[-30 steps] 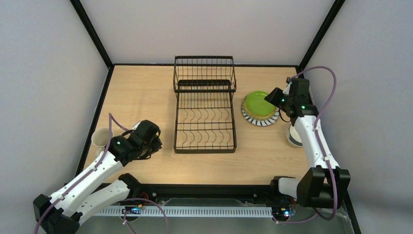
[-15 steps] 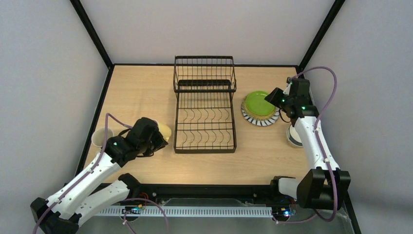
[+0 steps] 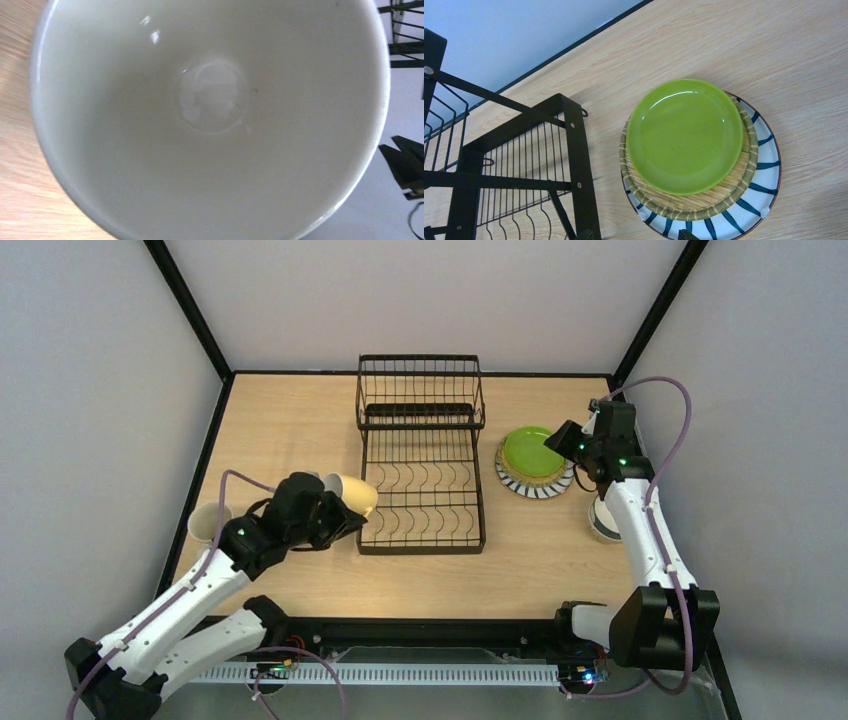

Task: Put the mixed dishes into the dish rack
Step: Grab the cup from the center of the board, then pass from the left arm to the right

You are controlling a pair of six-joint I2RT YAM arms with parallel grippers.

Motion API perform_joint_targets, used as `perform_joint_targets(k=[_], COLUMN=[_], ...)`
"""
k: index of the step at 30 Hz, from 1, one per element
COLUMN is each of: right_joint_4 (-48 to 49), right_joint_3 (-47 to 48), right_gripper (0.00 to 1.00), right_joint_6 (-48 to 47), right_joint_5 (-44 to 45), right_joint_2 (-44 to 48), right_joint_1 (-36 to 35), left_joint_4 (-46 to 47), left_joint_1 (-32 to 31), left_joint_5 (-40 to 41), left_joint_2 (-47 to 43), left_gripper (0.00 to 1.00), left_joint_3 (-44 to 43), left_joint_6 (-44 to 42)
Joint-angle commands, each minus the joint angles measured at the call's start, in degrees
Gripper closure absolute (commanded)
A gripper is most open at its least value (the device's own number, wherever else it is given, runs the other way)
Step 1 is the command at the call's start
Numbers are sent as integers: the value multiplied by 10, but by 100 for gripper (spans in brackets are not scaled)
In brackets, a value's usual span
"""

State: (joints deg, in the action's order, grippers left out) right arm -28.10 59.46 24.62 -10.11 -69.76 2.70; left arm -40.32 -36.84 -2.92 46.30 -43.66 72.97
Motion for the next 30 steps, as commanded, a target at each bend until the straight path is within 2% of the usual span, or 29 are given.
perform_joint_targets(k=[1,16,27,30], right_joint_4=[4,10,42,59], right_joint_3=[-2,-20,-99,-125], right_gripper=[5,5,6,6], right_joint_6=[-8,-2,47,71], right_joint_5=[5,-46,-166,-198], right_joint_2=[3,24,93,112], right_joint_1=[-2,-2,-25,-57], left_joint_4=[117,347,534,582], left_joint_1=[-10,-29,-43,-46], left_joint_5=[-38,-109,-125,-127], left_joint_2=[12,66,122,143], left_gripper=[98,98,98,98], left_joint_3=[-13,46,103,114], left_joint_6=[23,142,225,239])
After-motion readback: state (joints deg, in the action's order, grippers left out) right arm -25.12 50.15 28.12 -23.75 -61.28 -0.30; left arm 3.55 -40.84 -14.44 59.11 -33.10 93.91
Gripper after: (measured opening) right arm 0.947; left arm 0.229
